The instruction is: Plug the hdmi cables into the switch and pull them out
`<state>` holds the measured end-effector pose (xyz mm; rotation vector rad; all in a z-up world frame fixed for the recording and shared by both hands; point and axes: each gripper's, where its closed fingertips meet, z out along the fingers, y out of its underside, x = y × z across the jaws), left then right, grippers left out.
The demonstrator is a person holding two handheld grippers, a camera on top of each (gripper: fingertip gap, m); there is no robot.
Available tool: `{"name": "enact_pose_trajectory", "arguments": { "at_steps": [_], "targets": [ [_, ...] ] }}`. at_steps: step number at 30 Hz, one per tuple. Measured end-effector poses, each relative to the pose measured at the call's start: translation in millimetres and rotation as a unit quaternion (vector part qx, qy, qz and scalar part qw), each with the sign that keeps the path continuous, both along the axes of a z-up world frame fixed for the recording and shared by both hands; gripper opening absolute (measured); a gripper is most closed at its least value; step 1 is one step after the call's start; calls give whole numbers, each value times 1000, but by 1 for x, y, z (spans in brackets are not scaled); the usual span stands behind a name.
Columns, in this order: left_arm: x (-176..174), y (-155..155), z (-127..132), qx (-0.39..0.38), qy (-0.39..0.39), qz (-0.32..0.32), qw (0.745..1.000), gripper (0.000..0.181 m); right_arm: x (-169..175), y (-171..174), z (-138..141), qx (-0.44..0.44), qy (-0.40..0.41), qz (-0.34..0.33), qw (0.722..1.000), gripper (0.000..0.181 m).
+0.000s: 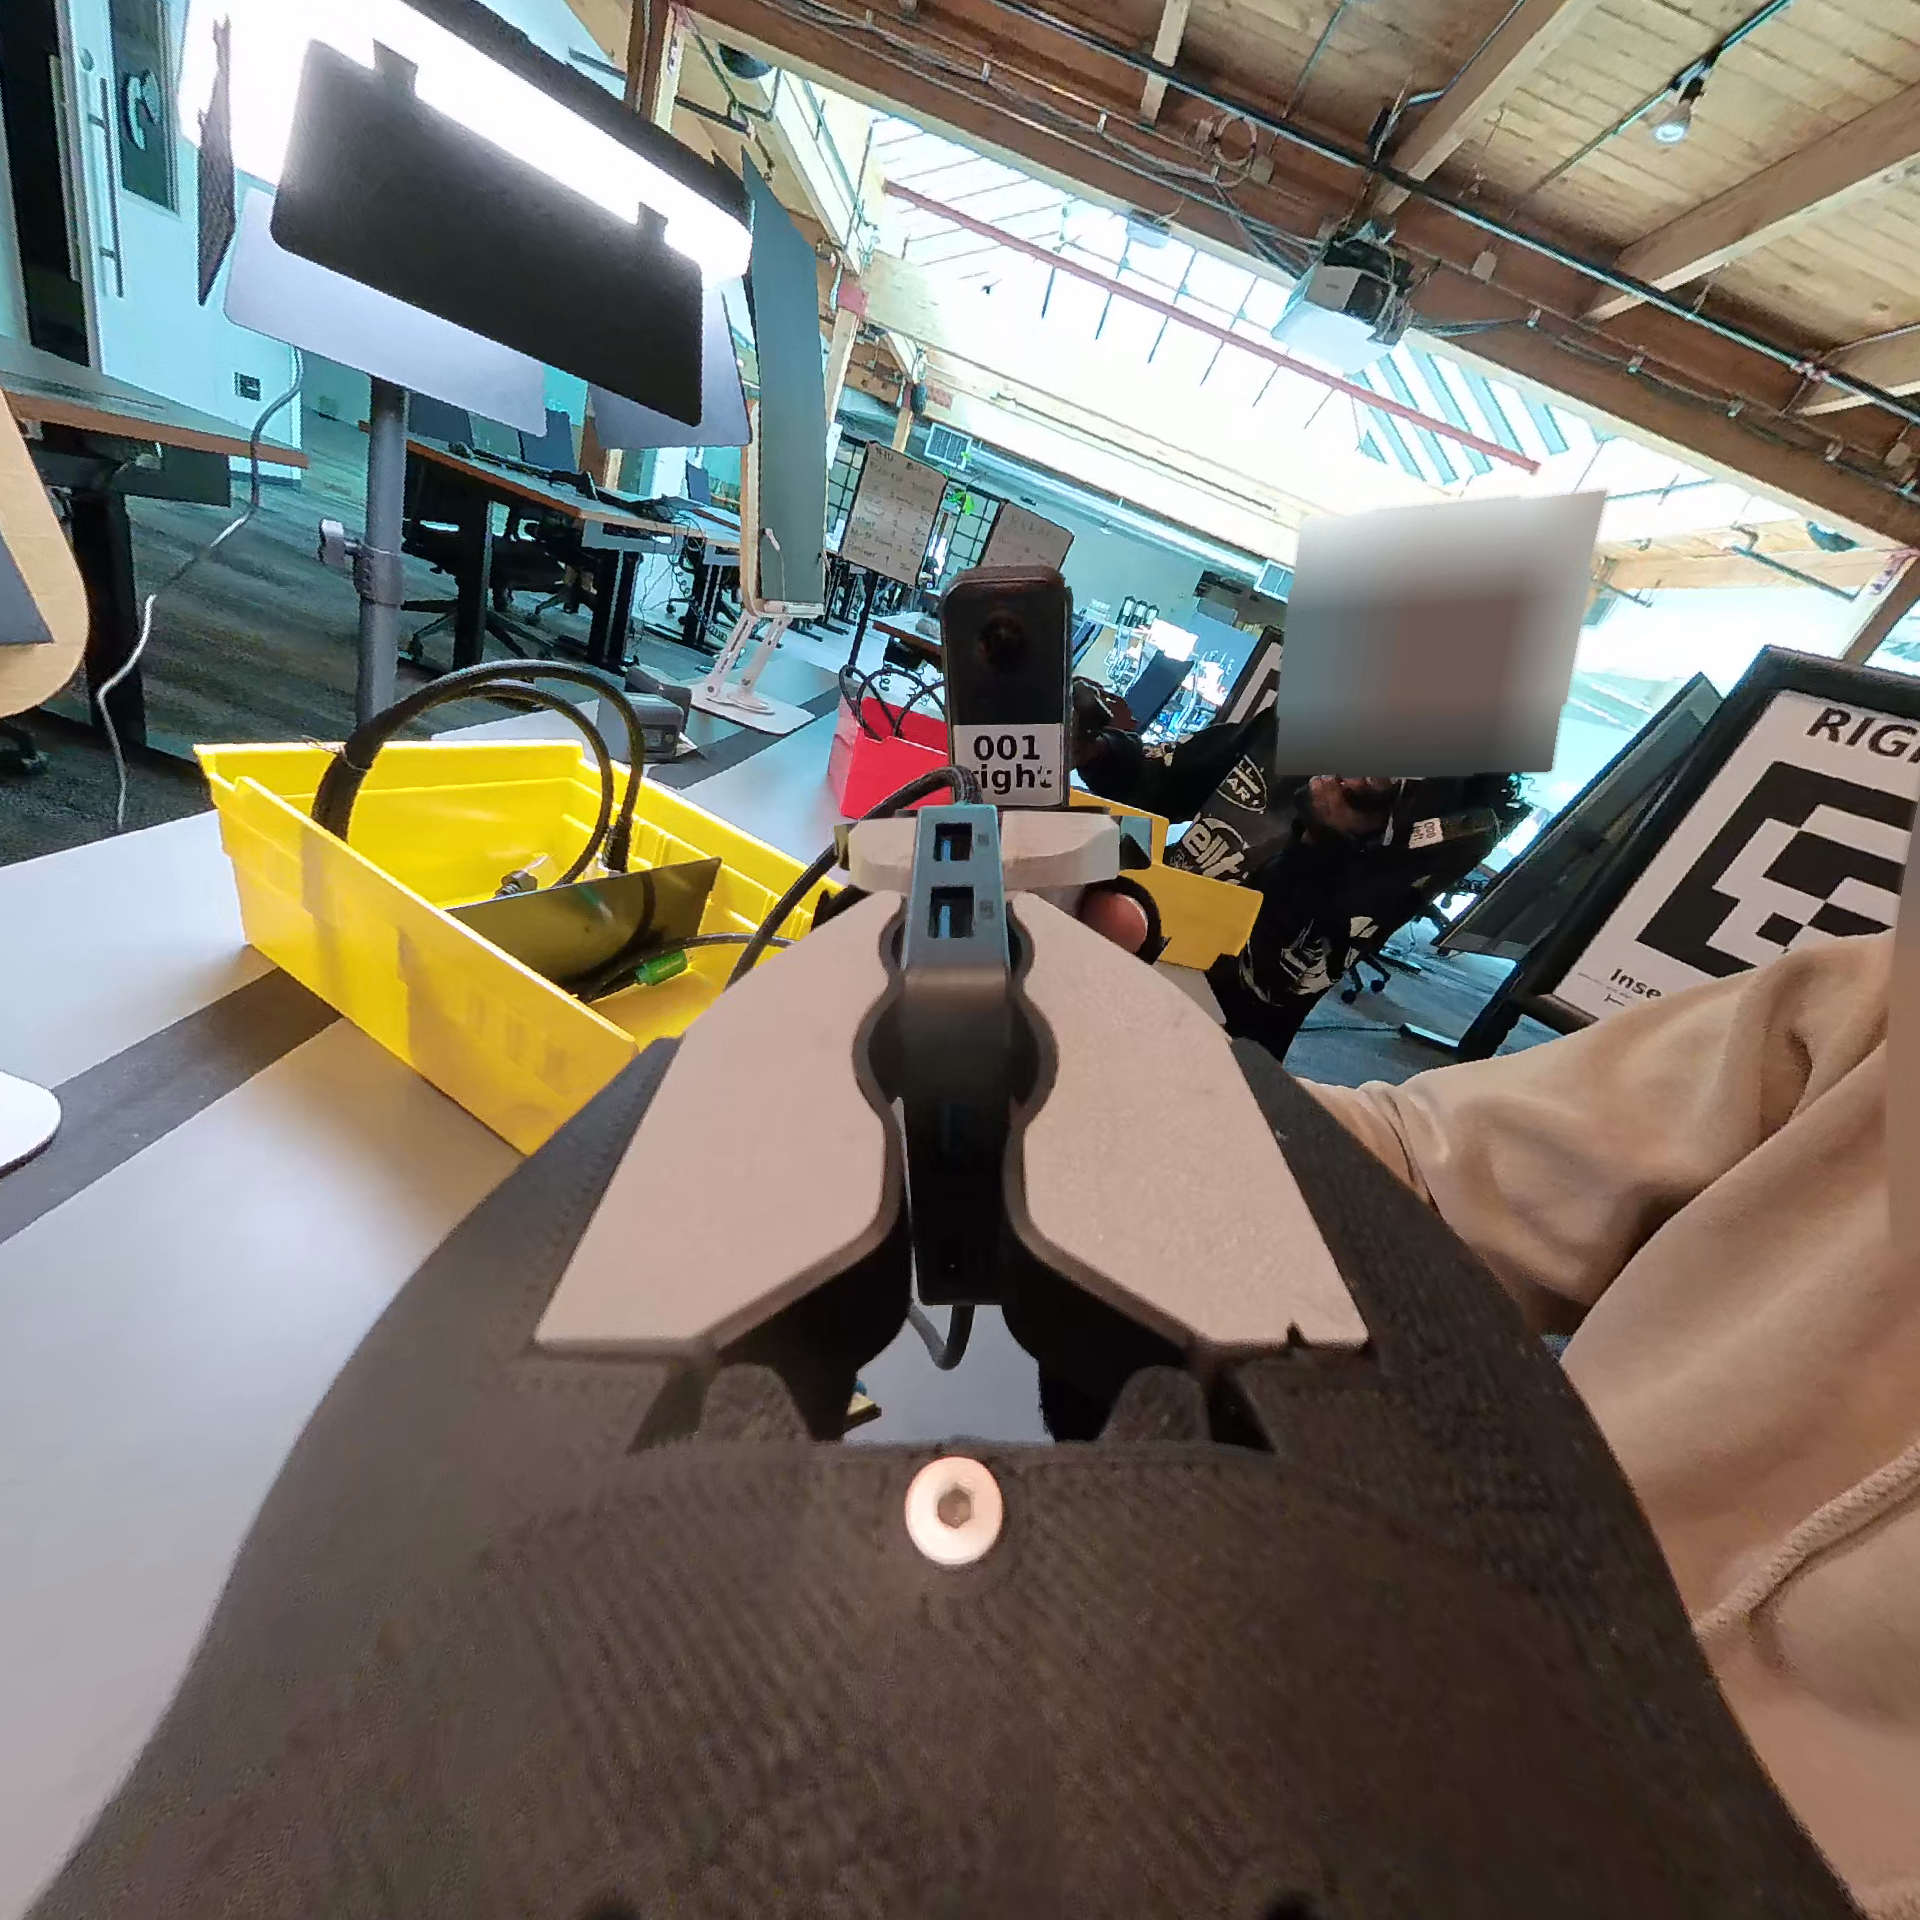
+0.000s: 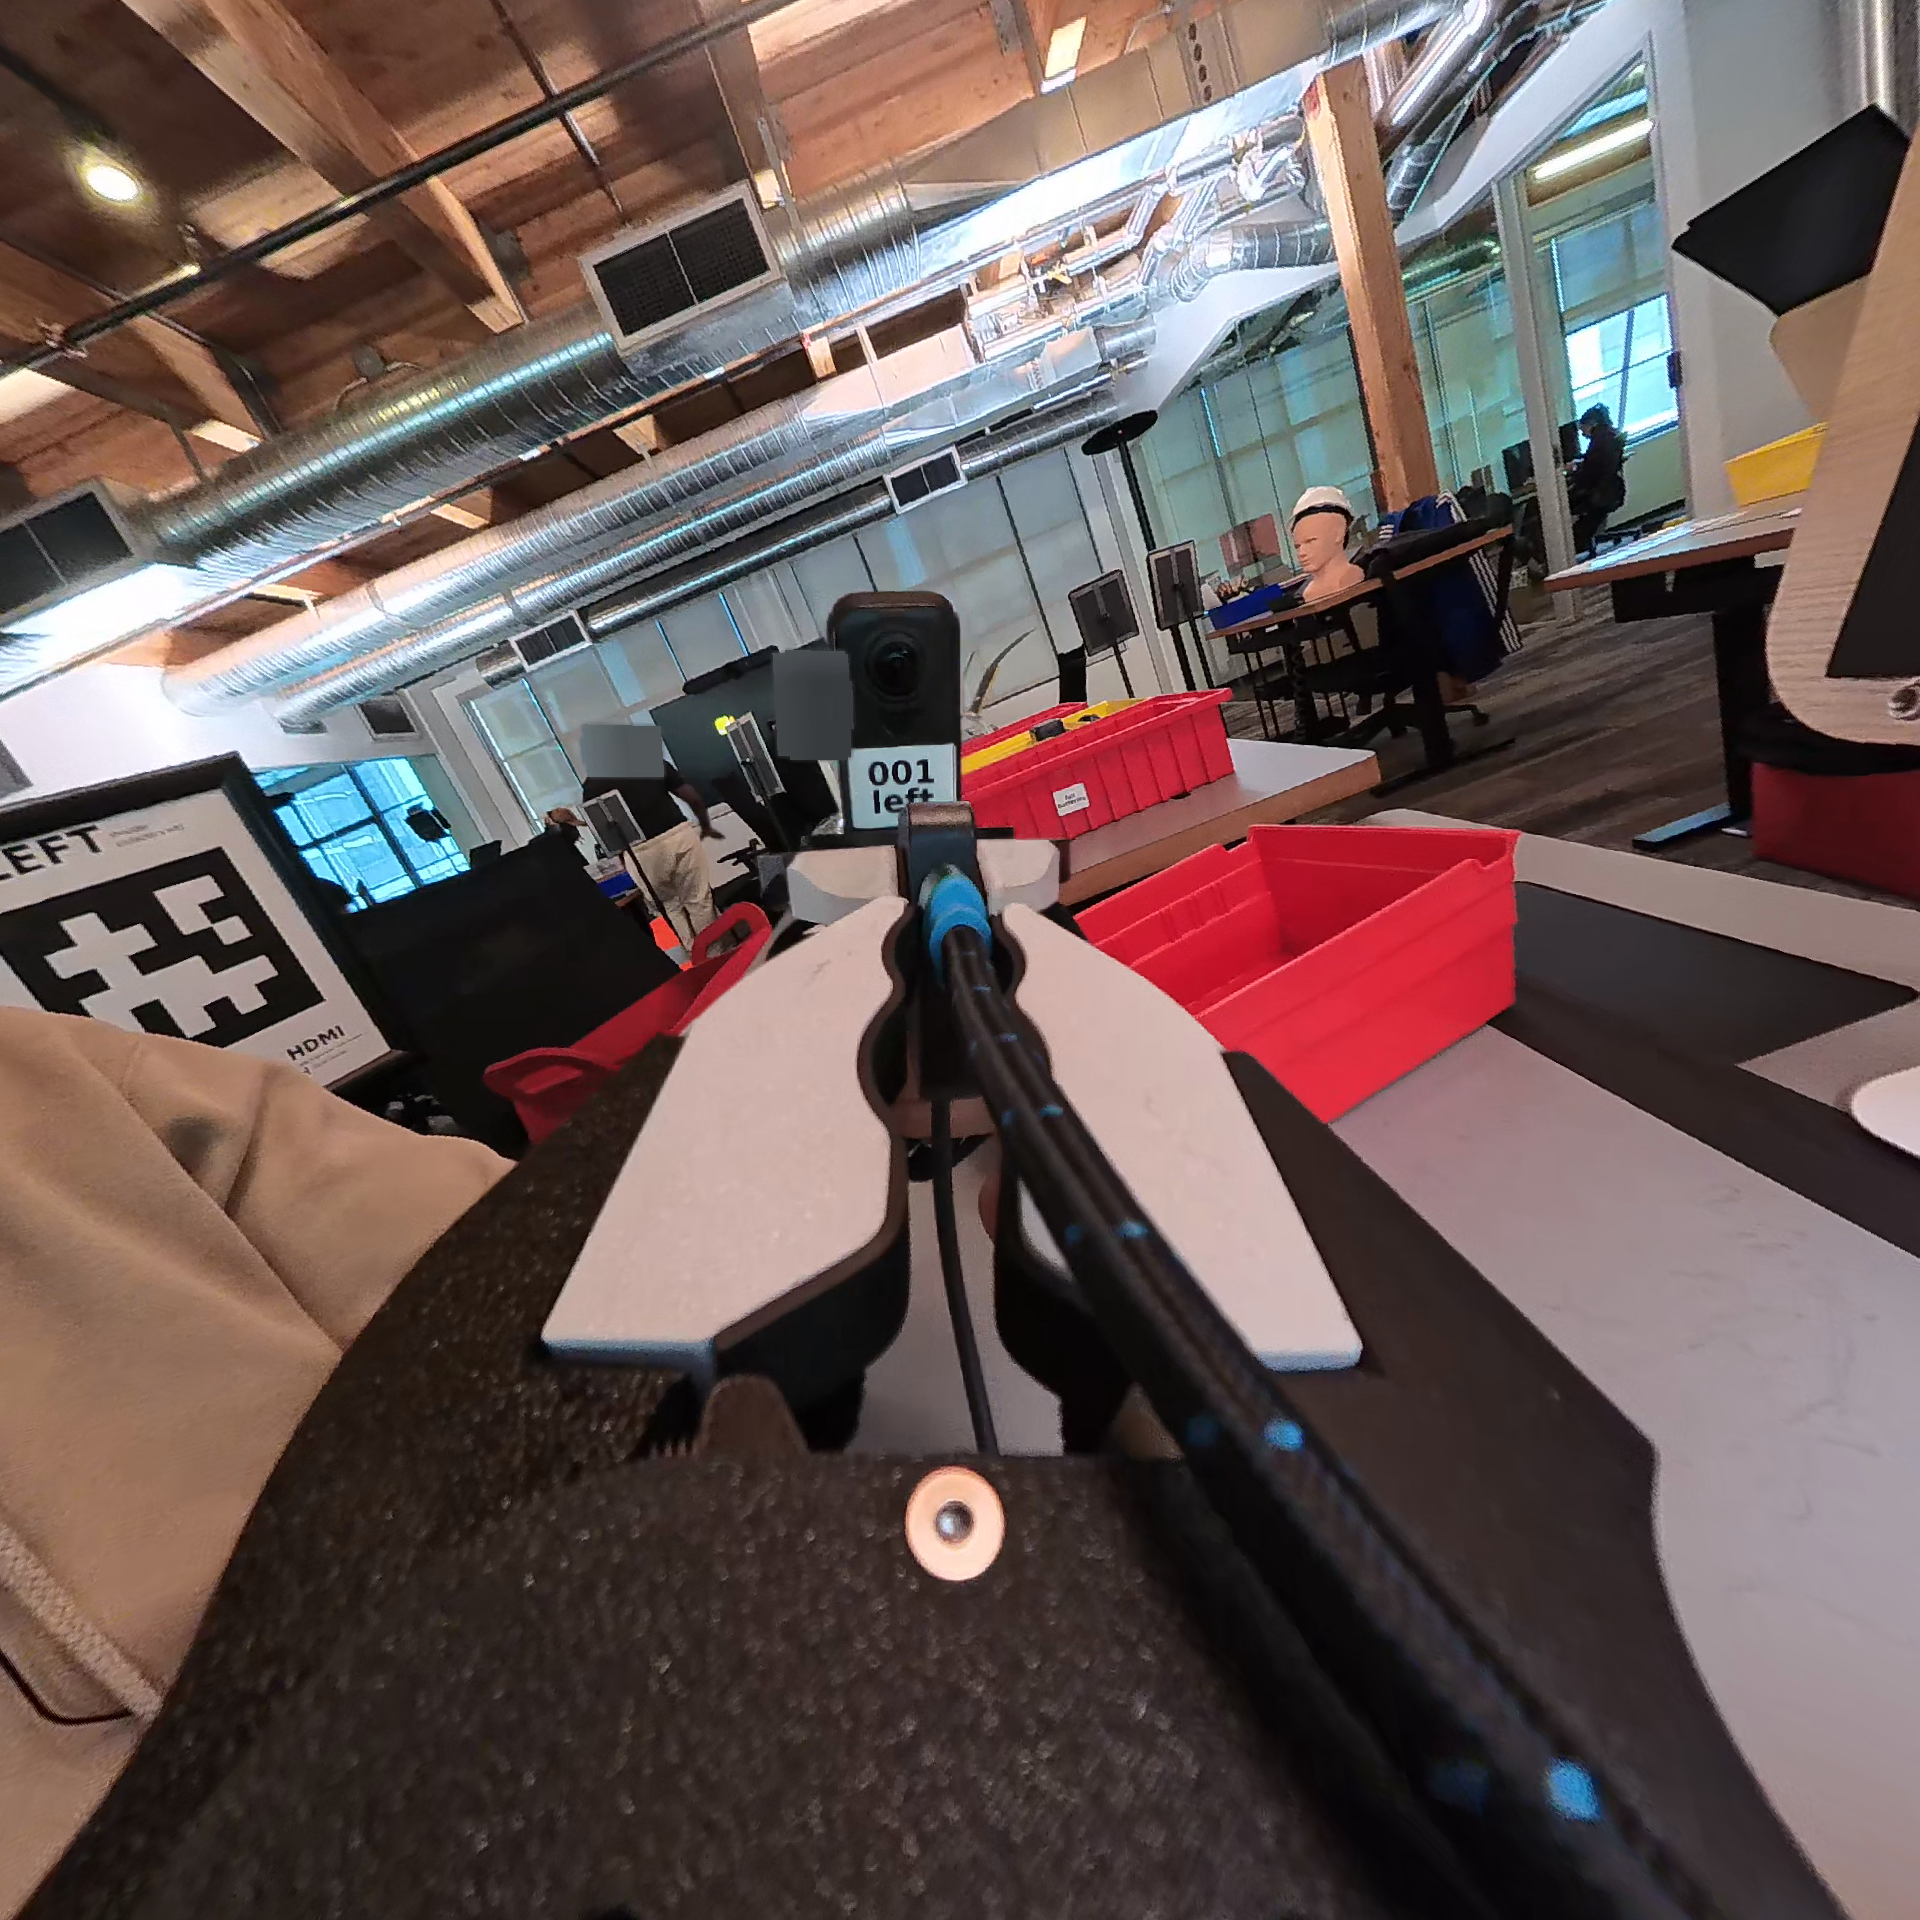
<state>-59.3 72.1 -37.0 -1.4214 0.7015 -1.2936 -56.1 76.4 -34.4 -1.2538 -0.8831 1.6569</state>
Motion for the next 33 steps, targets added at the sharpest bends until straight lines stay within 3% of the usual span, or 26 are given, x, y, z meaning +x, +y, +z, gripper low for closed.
{"name": "enact_pose_trajectory", "arguments": {
  "at_steps": [30,32,33],
  "targets": [
    [1,-5,12,10,-16,-10,1000,14,7,-7,12,31,-27,13,999,11],
    [-11,-3,21,12,-44,5,999,15,14,-4,19,28,-12,5,1000,11],
    [-33,1,33,10,-87,20,996,14,34,8,34,4,38,-10,999,11]
  ]
}}
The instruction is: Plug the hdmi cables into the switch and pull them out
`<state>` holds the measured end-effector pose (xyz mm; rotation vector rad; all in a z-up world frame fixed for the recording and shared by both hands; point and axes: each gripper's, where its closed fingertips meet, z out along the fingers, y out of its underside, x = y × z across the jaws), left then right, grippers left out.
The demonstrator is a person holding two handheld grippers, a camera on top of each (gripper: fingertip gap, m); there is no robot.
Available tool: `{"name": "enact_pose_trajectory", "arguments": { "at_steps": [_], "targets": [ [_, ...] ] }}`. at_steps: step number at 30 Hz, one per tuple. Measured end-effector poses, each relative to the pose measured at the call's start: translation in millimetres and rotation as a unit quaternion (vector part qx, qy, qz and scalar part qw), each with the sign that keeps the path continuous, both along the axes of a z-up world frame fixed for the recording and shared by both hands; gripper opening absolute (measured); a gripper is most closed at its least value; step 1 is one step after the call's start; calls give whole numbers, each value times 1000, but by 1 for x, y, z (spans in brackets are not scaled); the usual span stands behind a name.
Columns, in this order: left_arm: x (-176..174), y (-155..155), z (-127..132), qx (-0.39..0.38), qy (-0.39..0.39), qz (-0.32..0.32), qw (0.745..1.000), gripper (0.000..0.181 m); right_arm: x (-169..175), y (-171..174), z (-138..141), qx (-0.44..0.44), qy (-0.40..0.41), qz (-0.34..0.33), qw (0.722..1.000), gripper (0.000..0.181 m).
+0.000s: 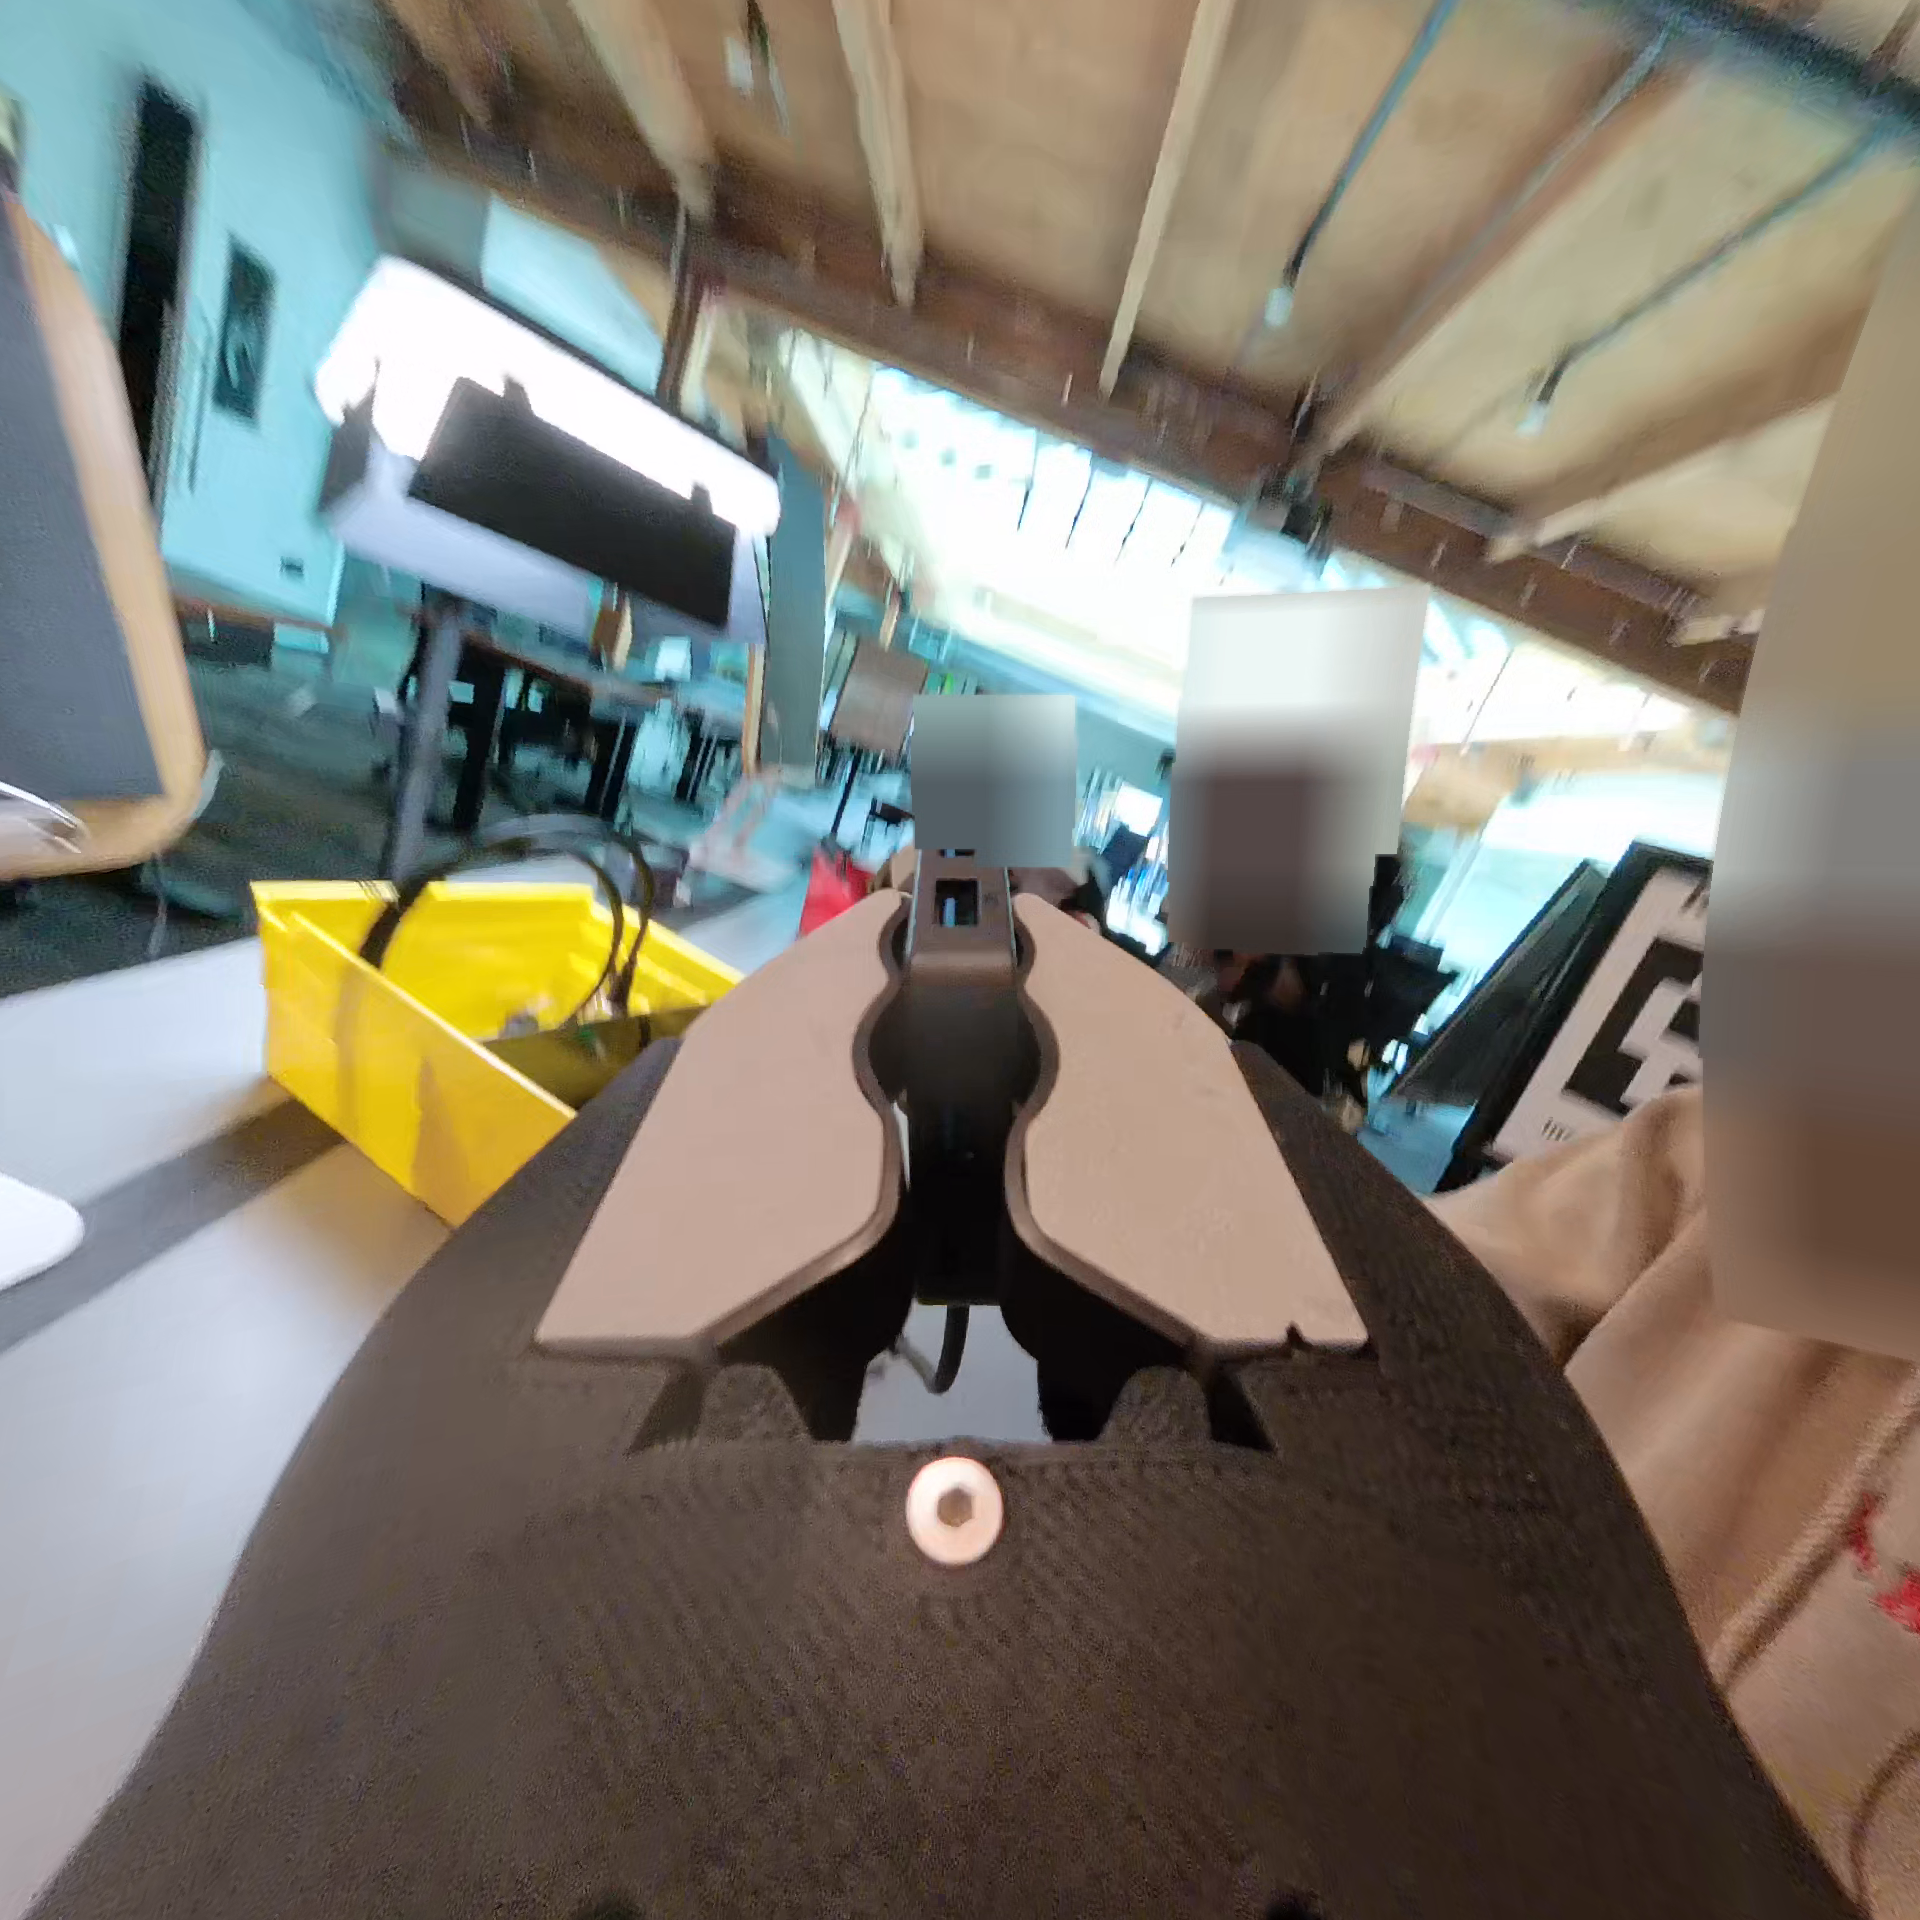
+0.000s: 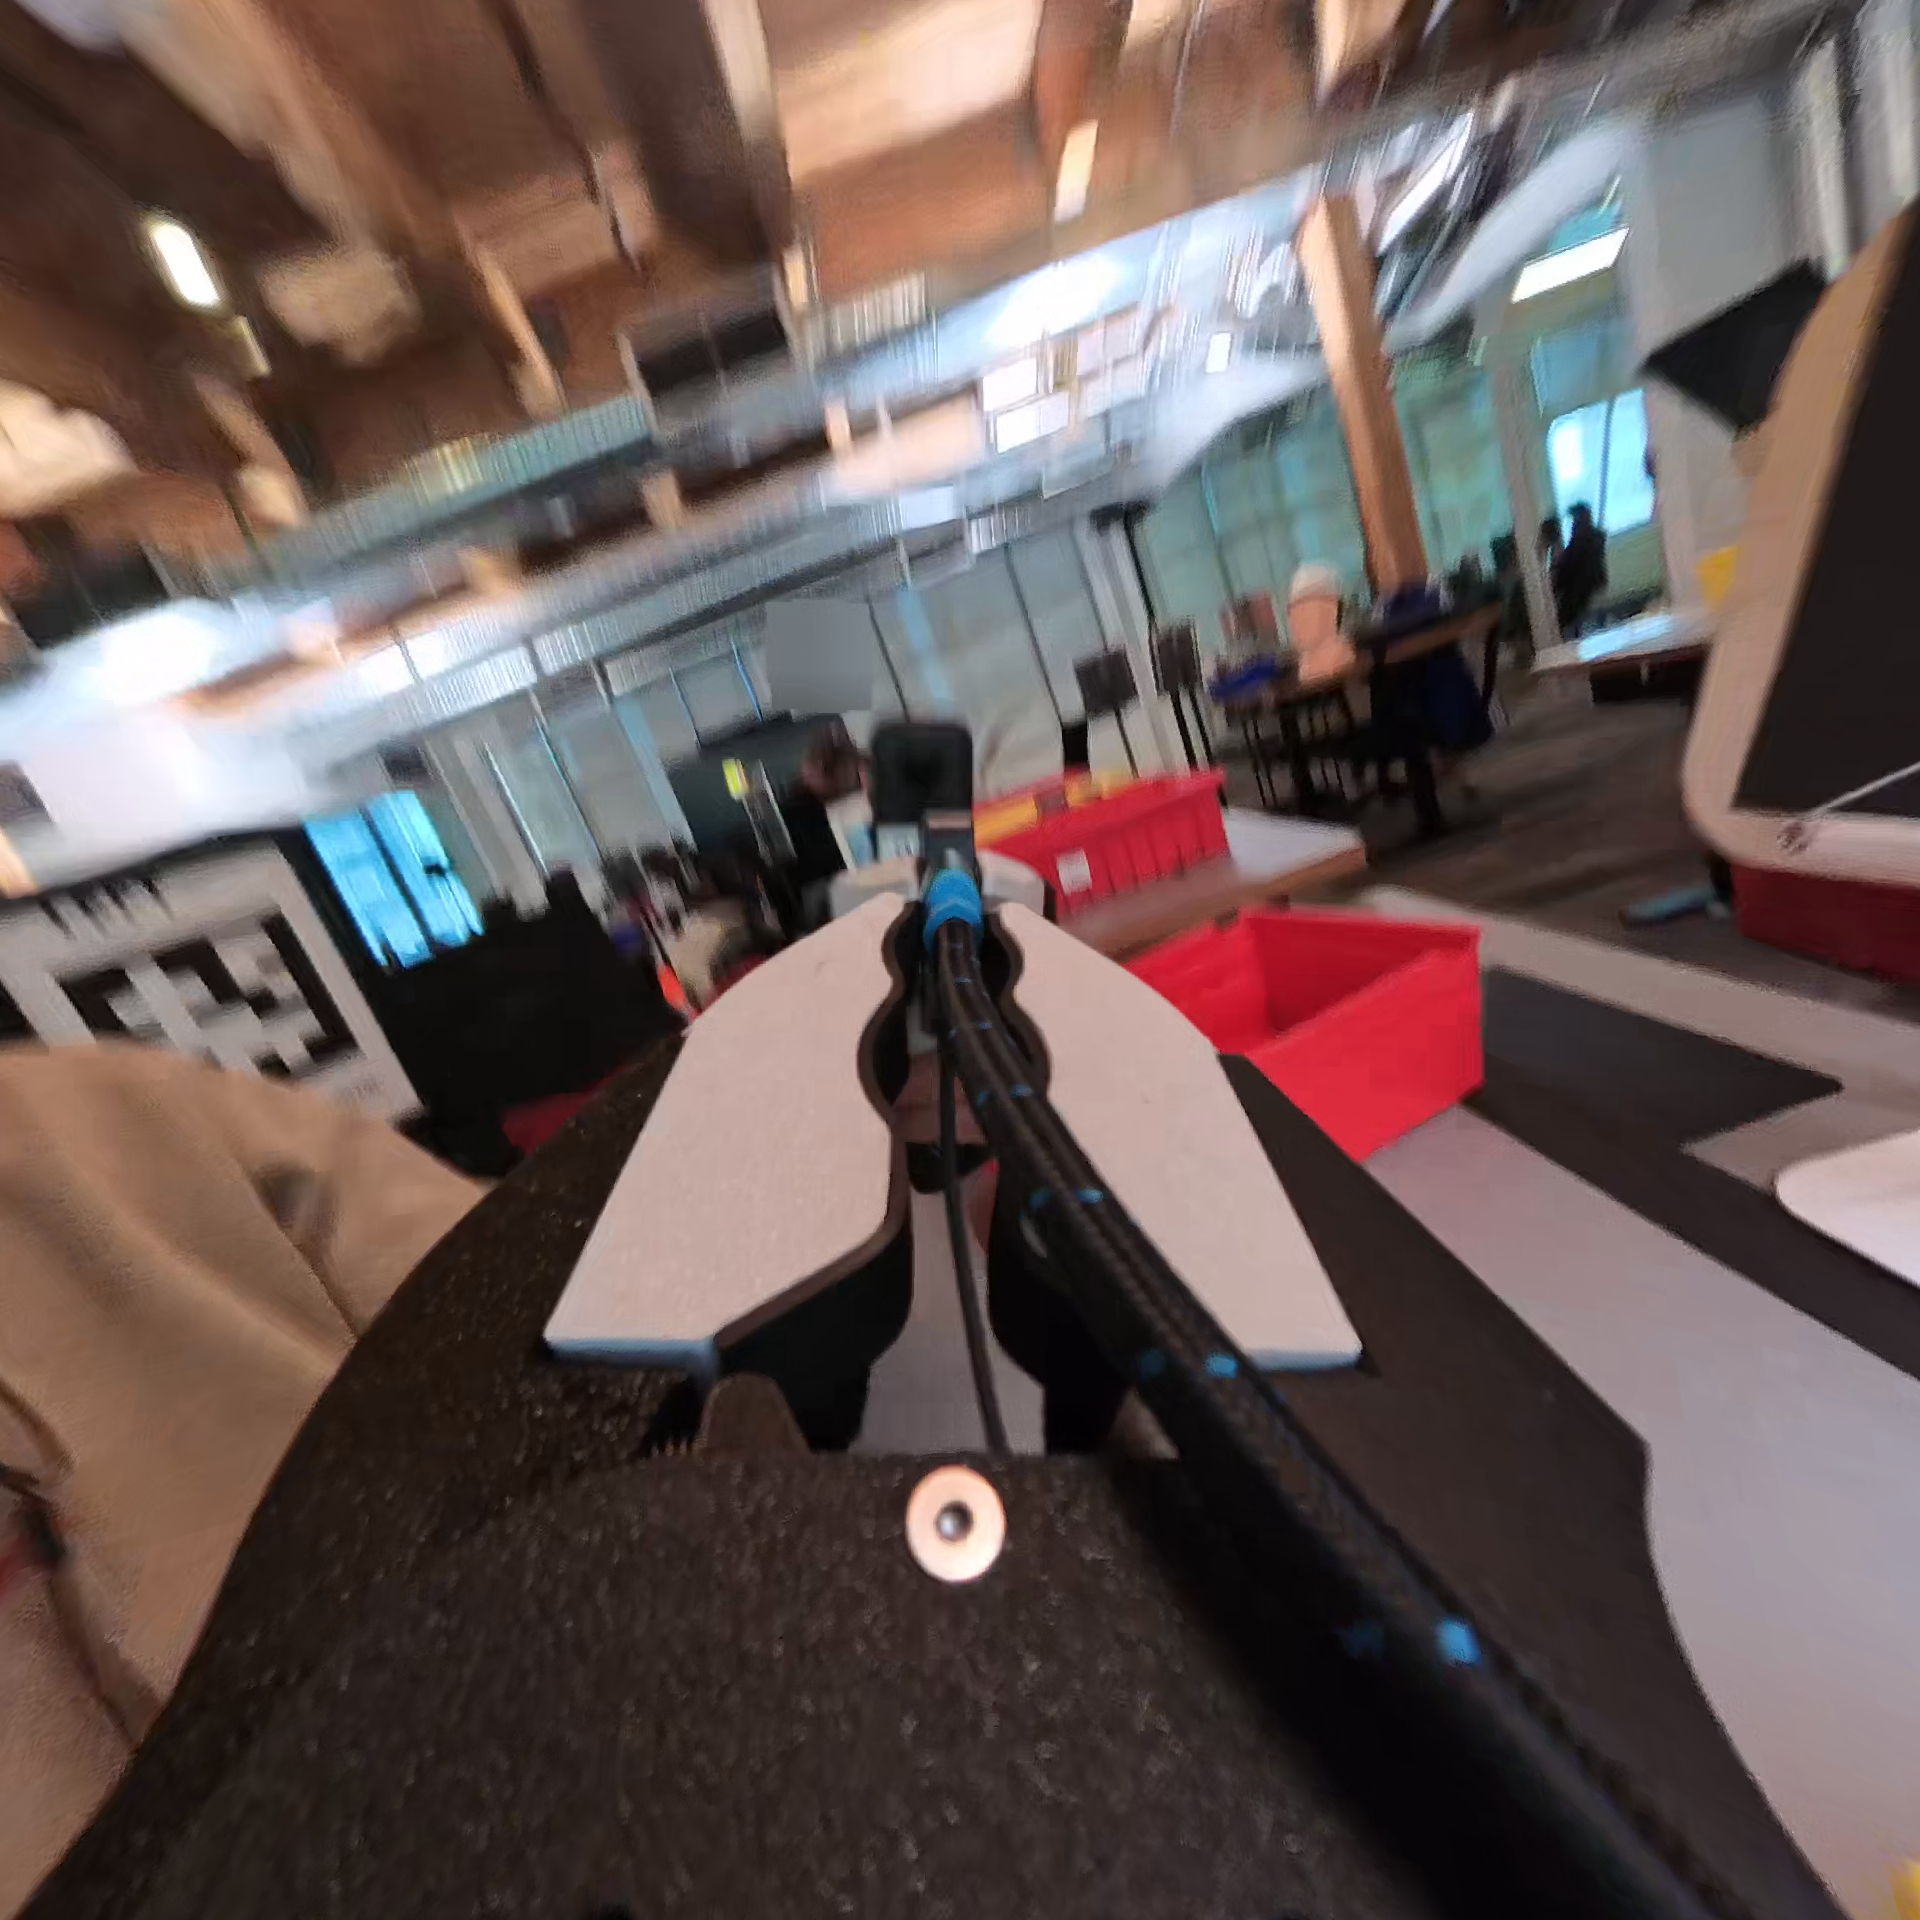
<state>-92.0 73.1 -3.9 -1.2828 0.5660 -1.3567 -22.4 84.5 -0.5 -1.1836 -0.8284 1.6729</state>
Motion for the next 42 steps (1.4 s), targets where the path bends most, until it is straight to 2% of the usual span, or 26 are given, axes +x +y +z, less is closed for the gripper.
{"name": "enact_pose_trajectory", "arguments": {
  "at_steps": [1,3,5,9,15,23,25,28,34,38,42],
  "targets": [
    [-23,2,7,9,-10,17,1000,14,23,12,8,-10,14,-16,1000,11],
    [-52,4,6,34,41,71,996,14,52,36,3,48,-53,-122,990,11],
    [-60,6,7,28,54,88,994,14,61,36,7,37,-66,-124,989,11],
    [-42,15,-15,7,102,88,991,15,61,56,-12,-26,-93,-134,986,11],
    [-31,15,-23,-1,114,76,991,15,71,85,-39,-99,-73,-129,984,11],
    [-34,16,-25,-5,115,77,990,15,99,141,-95,-228,-87,-227,943,11],
    [-32,15,-25,-2,119,77,990,14,99,147,-105,-268,-81,-228,933,12],
    [-31,17,-29,-4,129,80,988,14,99,150,-112,-311,-68,-219,922,31],
    [-29,16,-32,-3,141,78,987,14,102,153,-95,-336,-9,-234,912,57],
    [-27,16,-33,-1,149,77,986,15,96,146,-74,-354,41,-223,907,63],
    [-25,15,-35,1,158,76,985,14,108,145,-55,-381,129,-240,883,68]
  ]
}}
